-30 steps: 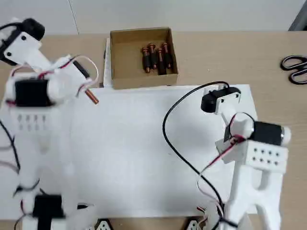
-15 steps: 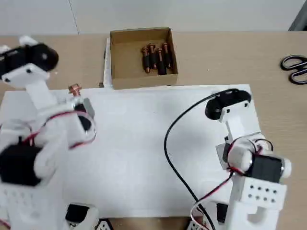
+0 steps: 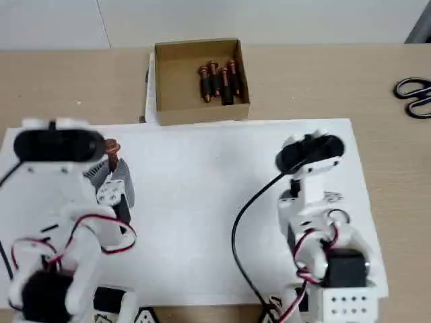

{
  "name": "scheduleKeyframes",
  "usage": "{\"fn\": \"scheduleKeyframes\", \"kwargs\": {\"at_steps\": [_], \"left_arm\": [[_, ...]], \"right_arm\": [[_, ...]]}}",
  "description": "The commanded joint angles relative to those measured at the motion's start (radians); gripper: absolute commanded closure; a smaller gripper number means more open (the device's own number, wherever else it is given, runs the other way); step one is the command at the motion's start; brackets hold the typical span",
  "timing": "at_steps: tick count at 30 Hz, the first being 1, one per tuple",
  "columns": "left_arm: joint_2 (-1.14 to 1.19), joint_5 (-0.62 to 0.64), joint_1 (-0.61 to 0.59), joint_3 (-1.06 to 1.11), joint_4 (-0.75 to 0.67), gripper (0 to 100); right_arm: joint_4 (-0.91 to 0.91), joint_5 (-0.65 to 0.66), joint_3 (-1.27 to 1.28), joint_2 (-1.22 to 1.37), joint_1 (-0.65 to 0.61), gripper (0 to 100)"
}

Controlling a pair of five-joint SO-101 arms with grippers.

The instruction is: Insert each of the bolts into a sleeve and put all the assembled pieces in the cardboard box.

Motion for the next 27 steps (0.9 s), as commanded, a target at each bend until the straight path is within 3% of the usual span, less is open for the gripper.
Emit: {"fn": "scheduleKeyframes", "kwargs": {"at_steps": [1,12,19,27], "left_arm": [[-0.143,-0.006,0.005,0.127,-0.121,99],[-0.549,0.028,0.006,0.464,-0.212,99],[-0.543,0.192,0.038,0.507,-0.301,99],[-0.543,0.216,0.13,0.553,-0.41,99]], "right_arm": [[-0.064,-0.032,0.061,-0.085,-0.071,99.6],[-0.097,-0.121,0.279,-0.392,-0.294,99.6],[-0.097,-0.115,0.344,-0.529,-0.432,99.6],[-0.214,-0.117,0.353,-0.527,-0.576,99.6]]}}
